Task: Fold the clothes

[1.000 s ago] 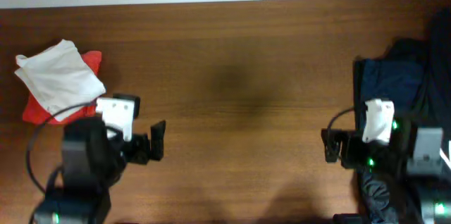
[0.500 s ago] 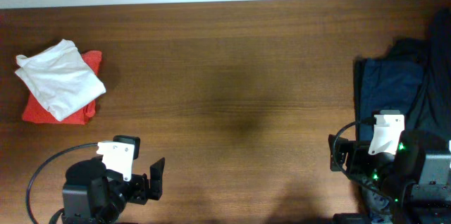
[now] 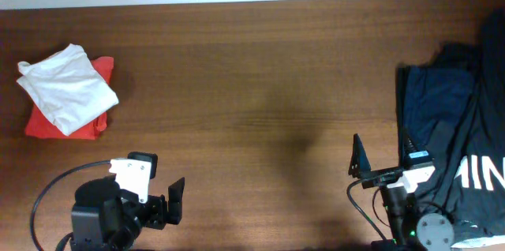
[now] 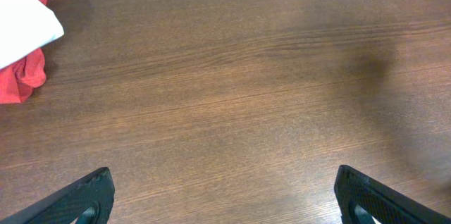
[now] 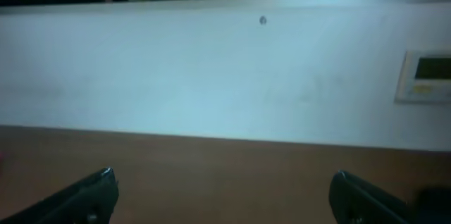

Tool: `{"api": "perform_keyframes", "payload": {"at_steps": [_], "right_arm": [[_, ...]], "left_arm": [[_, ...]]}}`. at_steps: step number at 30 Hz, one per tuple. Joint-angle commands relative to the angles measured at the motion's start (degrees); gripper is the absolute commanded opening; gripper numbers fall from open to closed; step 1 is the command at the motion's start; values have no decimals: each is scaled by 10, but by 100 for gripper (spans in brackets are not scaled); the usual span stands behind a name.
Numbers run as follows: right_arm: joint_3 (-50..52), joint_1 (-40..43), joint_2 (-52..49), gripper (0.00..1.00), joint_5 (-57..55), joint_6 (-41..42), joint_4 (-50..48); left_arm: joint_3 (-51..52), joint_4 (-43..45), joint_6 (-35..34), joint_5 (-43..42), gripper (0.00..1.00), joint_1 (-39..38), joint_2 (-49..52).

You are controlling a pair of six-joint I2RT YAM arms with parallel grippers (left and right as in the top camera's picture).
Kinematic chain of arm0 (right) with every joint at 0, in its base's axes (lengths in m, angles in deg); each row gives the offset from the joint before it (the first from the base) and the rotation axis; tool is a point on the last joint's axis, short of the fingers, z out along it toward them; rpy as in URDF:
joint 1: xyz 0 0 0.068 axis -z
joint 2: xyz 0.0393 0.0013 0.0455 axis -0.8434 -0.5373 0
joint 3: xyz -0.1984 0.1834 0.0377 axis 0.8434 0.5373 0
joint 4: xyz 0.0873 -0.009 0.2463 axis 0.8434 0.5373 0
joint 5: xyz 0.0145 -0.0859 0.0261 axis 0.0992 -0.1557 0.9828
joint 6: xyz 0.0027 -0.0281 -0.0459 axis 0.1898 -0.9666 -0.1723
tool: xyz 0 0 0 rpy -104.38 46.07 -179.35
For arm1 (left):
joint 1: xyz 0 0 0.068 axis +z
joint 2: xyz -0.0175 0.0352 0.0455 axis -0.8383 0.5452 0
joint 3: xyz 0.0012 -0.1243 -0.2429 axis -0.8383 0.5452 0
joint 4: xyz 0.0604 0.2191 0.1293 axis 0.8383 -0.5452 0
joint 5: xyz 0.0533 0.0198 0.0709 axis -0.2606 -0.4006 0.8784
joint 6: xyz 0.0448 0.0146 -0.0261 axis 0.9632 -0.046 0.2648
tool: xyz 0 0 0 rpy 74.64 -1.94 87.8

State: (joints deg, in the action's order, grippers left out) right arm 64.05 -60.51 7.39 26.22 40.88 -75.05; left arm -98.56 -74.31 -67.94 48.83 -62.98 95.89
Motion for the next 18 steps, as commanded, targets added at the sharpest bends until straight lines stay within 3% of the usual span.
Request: {"api": "perform_keyframes", "payload": {"at_steps": [1,3,5,18], "right_arm": [[44,-3,6,99,-34,0,-13],[75,-3,6,99,-44,0,-13],[76,-3,6,99,-46,0,50],[76,-3,5,99,-44,0,52]], "left_arm": [[1,1,-3,-2,99,2,-2],[1,1,-4,-2,99,2,-2],[1,1,-3,-2,99,2,-2],[1,1,-3,-2,99,2,-2]]}}
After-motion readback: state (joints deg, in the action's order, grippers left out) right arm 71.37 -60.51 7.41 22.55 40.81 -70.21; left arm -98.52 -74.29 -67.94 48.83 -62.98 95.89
